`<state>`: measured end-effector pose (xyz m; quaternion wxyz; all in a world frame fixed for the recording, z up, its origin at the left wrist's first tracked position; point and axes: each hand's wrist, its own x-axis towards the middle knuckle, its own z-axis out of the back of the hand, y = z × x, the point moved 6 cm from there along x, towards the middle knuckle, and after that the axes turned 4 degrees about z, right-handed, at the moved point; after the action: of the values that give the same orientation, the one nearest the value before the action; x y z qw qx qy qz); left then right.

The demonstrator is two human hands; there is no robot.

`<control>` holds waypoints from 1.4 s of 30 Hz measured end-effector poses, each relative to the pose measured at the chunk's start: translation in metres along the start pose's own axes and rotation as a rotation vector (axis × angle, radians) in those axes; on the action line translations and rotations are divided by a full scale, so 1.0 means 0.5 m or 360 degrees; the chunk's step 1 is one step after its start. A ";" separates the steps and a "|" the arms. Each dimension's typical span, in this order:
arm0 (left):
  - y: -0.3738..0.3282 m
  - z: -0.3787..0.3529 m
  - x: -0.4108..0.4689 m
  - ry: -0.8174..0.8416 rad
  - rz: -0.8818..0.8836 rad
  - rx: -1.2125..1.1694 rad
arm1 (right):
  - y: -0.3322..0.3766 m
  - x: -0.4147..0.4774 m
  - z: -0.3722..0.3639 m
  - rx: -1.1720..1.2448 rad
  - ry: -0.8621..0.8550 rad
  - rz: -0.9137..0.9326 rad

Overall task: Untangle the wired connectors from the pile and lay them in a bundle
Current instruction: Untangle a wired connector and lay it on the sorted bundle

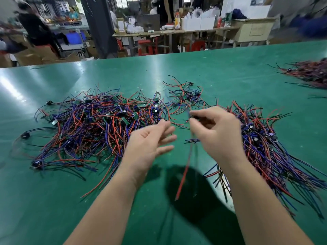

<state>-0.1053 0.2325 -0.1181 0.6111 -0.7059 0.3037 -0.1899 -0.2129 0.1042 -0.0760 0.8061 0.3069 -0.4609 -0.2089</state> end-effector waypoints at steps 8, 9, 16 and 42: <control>-0.045 0.198 0.023 -0.1221 -0.0135 0.2135 | -0.078 0.024 0.093 -0.0758 -0.0168 -0.0433; -0.036 0.202 0.028 -0.1189 -0.0096 0.2176 | -0.067 0.022 0.085 -0.0720 -0.0175 -0.0374; -0.019 0.216 0.037 -0.1290 -0.0103 0.1976 | -0.031 0.000 0.006 -0.0501 0.0106 -0.0259; -0.025 -0.010 -0.020 0.0442 -0.0438 0.0758 | -0.008 -0.049 -0.116 0.1401 0.0607 -0.0743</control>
<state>-0.1136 0.2363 -0.1040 0.6806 -0.5446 0.2327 -0.4313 -0.1747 0.1340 -0.1165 0.6027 0.7429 -0.2697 -0.1102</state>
